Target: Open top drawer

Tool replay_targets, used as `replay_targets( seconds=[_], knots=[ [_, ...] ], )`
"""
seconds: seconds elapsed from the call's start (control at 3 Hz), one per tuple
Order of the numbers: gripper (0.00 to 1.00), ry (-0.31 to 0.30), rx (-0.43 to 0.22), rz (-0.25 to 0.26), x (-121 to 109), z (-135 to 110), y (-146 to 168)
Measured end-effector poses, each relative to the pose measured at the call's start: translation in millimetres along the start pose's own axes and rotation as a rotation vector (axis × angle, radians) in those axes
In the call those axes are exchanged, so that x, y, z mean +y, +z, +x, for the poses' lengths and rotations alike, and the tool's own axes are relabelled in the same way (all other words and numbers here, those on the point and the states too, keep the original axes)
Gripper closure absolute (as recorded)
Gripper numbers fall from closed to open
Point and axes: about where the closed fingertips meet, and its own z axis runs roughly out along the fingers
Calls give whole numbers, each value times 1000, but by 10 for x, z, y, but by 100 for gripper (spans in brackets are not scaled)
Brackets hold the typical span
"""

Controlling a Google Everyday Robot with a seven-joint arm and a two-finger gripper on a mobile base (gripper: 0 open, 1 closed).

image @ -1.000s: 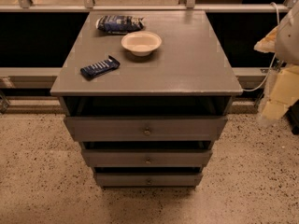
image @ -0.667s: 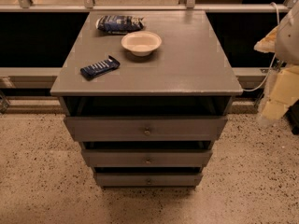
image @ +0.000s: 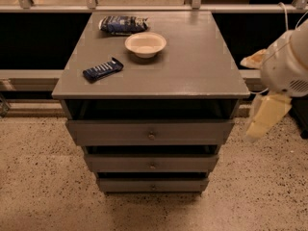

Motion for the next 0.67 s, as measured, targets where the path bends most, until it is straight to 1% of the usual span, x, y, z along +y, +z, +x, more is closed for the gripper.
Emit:
replay_targets(
  seconds=[0.33,0.67],
  knots=[
    [0,-48,-83,-8,294,-43,543],
    [0,-73,-91,54,206,-88,599]
  ],
)
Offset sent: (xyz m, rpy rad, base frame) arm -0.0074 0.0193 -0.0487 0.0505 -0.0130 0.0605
